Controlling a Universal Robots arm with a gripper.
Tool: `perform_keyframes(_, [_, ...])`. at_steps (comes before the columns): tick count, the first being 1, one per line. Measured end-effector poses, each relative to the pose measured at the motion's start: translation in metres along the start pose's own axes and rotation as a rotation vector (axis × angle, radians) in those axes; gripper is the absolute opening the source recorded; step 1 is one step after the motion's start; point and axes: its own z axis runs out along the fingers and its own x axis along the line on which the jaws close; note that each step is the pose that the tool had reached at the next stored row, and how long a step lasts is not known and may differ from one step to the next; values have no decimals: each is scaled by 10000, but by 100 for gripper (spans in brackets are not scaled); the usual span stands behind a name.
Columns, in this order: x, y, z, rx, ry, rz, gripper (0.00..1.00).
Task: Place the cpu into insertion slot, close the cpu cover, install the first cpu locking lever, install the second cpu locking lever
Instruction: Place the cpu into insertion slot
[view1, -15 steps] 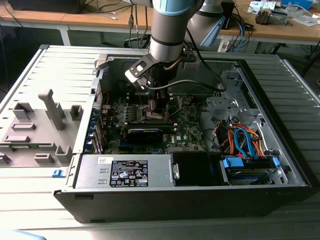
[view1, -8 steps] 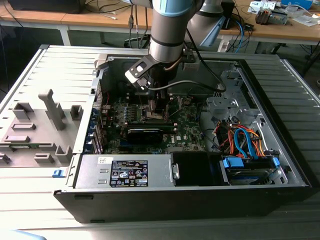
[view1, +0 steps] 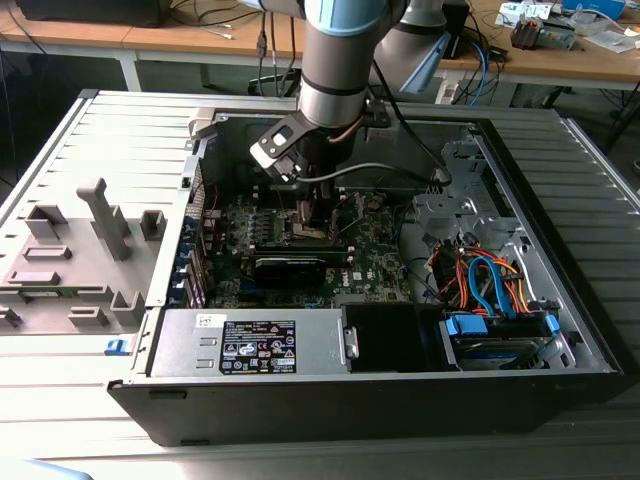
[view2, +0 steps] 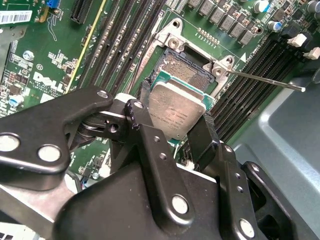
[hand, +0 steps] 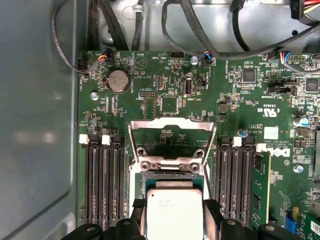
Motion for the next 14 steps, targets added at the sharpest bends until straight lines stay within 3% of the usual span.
perform_keyframes(10, [-3, -25, 44, -1, -4, -11, 55])
perform_keyframes(14, [-5, -26, 67, 3, -66, -8, 55])
